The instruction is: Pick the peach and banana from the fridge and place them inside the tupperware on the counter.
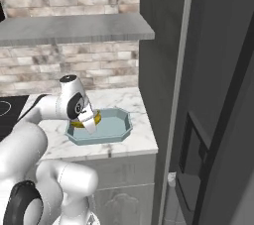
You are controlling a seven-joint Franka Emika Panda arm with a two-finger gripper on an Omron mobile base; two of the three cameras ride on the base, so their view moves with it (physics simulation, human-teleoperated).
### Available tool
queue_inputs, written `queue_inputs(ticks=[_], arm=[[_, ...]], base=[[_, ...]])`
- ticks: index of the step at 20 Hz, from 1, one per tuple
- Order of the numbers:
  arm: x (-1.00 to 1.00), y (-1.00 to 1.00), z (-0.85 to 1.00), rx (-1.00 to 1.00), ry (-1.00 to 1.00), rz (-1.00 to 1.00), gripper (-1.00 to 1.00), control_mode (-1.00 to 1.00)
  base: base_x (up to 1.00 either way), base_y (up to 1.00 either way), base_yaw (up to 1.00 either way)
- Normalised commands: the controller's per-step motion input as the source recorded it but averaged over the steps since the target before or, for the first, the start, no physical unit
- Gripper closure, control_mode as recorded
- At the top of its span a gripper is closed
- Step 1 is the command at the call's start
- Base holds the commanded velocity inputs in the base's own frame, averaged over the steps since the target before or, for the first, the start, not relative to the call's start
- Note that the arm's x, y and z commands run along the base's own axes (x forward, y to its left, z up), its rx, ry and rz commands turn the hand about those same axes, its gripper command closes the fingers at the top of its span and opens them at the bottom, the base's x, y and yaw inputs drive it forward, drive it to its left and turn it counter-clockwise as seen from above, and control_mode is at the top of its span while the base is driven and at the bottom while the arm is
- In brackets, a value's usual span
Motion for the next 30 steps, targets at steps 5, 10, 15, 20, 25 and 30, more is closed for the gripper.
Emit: queue_inputs(ticks=[5, 10, 15, 20, 25, 30], arm=[[0.38, 0.08, -0.47, 0.0, 0.0, 0.0, 1.0, -1.0], [0.33, 0.06, -0.35, 0.0, 0.0, 0.0, 1.0, -1.0], [0.3, 0.02, -0.29, 0.0, 0.0, 0.0, 1.0, -1.0], [0.24, 0.01, -0.3, 0.0, 0.0, 0.0, 1.0, -1.0], [0.21, 0.01, -0.31, 0.0, 0.0, 0.0, 1.0, -1.0], [0.16, 0.0, -0.29, 0.0, 0.0, 0.0, 1.0, -1.0]], base=[[0.0, 0.0, 0.0], [0.0, 0.0, 0.0], [0.0, 0.0, 0.0], [0.0, 0.0, 0.0], [0.0, 0.0, 0.0], [0.0, 0.0, 0.0]])
